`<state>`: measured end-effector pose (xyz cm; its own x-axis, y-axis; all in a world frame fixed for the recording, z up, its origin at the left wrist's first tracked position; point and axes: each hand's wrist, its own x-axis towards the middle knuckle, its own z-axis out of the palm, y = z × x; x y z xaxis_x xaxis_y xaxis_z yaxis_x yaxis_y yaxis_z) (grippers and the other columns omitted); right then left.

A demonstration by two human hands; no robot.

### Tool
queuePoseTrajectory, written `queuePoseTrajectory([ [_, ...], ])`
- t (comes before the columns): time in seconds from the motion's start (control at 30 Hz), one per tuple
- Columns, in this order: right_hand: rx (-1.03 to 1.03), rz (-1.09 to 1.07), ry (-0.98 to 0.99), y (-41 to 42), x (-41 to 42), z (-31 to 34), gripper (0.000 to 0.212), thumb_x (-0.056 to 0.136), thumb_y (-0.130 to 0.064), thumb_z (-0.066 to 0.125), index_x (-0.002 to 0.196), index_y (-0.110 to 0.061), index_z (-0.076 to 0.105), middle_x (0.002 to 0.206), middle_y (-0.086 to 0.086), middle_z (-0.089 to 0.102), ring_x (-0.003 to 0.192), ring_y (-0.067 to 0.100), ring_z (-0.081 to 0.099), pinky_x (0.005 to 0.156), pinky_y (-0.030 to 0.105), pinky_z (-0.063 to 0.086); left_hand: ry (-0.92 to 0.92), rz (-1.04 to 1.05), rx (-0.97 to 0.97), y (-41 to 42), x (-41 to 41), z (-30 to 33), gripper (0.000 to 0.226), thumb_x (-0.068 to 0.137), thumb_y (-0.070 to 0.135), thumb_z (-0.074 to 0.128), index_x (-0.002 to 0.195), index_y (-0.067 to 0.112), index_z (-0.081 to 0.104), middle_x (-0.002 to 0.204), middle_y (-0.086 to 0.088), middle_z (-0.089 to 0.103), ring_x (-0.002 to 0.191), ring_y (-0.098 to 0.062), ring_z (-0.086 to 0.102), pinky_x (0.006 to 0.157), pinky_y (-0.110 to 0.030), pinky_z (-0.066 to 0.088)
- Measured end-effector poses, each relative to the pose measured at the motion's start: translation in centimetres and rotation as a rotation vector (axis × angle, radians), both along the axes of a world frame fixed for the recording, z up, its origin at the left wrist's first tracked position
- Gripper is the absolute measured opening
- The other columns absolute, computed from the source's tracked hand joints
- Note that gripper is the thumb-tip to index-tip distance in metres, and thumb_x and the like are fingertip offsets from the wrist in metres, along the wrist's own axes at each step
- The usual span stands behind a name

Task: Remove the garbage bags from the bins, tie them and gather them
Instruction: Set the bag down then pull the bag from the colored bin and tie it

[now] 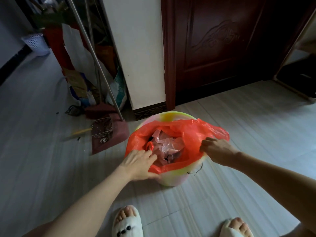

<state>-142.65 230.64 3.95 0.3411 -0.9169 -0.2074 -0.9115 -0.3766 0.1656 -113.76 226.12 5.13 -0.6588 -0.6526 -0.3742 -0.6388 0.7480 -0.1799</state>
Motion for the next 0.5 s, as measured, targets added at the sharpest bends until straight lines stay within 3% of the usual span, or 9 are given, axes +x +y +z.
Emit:
queuePoseTrajectory([
  [0.1, -0.162, 0.042, 0.006, 0.1, 0.8, 1.1, 0.022, 0.084, -0.011, 0.049, 0.1, -0.017, 0.063, 0.089, 0.001, 0.066, 0.089, 0.022, 0.06, 0.07, 0.033, 0.048, -0.114, 0.051, -0.094, 0.0, -0.7, 1.1, 0.032, 0.09, 0.016, 0.047, 0.121, 0.008, 0.047, 0.121, -0.013, 0.055, 0.109, -0.034, 0.053, 0.084, -0.043, 0.044],
  [0.17, -0.211, 0.026, -0.053, 0.0, 1.5, 1.4, 0.018, 0.083, -0.011, 0.052, 0.099, -0.01, 0.061, 0.083, 0.006, 0.066, 0.08, 0.027, 0.063, 0.069, 0.034, 0.049, -0.099, 0.167, -0.175, -0.4, -1.4, 2.2, 0.03, 0.092, 0.008, 0.039, 0.119, 0.008, 0.051, 0.121, -0.013, 0.056, 0.115, -0.034, 0.051, 0.087, -0.042, 0.043],
  [0.3, -0.102, -0.044, -0.149, -0.2, 2.5, 1.6, 0.034, 0.093, -0.011, 0.032, 0.125, -0.013, 0.041, 0.104, 0.008, 0.056, 0.076, 0.031, 0.061, 0.054, 0.035, 0.038, -0.019, 0.195, -0.258, -1.2, -1.4, 4.2, 0.028, 0.086, 0.013, 0.047, 0.112, 0.019, 0.057, 0.123, -0.005, 0.053, 0.122, -0.027, 0.04, 0.098, -0.043, 0.032],
  [0.4, -0.172, -0.053, -0.14, -0.6, 2.7, 2.0, 0.036, 0.094, -0.025, 0.03, 0.129, -0.017, 0.038, 0.11, 0.006, 0.053, 0.072, 0.029, 0.061, 0.049, 0.034, 0.04, 0.02, 0.148, 0.067, -1.4, -1.1, 4.5, 0.044, 0.078, 0.035, 0.057, 0.121, 0.03, 0.05, 0.138, -0.001, 0.035, 0.133, -0.025, 0.025, 0.11, -0.052, 0.018],
  [0.47, -0.277, -0.066, -0.164, -1.1, 2.6, 2.2, 0.04, 0.092, -0.034, 0.036, 0.127, -0.016, 0.043, 0.115, 0.007, 0.054, 0.086, 0.028, 0.06, 0.054, 0.034, 0.045, 0.127, 0.218, 0.243, -2.1, -1.3, 4.1, 0.067, 0.071, 0.06, 0.058, 0.13, 0.035, 0.039, 0.148, 0.003, 0.023, 0.139, -0.023, 0.017, 0.112, -0.054, 0.01],
  [0.5, -0.312, -0.089, -0.17, -1.5, 2.4, 2.3, 0.044, 0.09, -0.037, 0.04, 0.128, -0.015, 0.044, 0.122, 0.008, 0.053, 0.098, 0.028, 0.057, 0.062, 0.036, 0.047, 0.215, 0.255, 0.23, -2.7, -1.5, 3.8, 0.075, 0.071, 0.066, 0.055, 0.135, 0.033, 0.033, 0.151, 0.003, 0.019, 0.14, -0.023, 0.016, 0.113, -0.053, 0.01],
])
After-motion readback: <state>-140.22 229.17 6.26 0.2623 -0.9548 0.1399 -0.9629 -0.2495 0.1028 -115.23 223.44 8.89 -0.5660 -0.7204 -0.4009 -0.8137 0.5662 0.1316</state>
